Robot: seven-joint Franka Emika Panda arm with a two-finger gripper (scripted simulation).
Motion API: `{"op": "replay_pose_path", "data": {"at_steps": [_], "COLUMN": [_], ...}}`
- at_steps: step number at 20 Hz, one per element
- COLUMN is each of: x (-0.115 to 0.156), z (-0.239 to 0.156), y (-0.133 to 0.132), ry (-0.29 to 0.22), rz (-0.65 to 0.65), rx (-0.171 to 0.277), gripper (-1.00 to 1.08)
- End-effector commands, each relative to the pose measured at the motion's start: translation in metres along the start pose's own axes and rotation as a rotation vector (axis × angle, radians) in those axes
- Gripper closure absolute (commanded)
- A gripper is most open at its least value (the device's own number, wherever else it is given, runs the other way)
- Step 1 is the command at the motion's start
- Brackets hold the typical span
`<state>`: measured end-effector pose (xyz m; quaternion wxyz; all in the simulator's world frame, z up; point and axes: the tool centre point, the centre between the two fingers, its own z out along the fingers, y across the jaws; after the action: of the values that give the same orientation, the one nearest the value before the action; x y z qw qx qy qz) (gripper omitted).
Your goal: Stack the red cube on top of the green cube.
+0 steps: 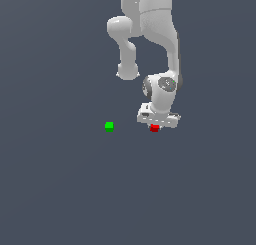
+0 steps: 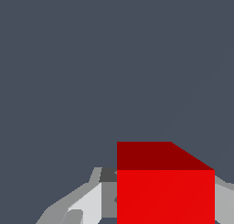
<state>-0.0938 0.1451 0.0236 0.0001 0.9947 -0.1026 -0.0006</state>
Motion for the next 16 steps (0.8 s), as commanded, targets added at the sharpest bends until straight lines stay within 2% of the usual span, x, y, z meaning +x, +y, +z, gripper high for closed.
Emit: {"op": "replay_pose_path", "data": {"at_steps": [1,16], "x": [0.000,-0.001], "z": [-0.006,-0.087], "y": [0.000,0.000], "ry": [0.001,0.001], "rz": [0.000,0.000], "rx": [0.001,0.001], "gripper": [1.08,1.08]}}
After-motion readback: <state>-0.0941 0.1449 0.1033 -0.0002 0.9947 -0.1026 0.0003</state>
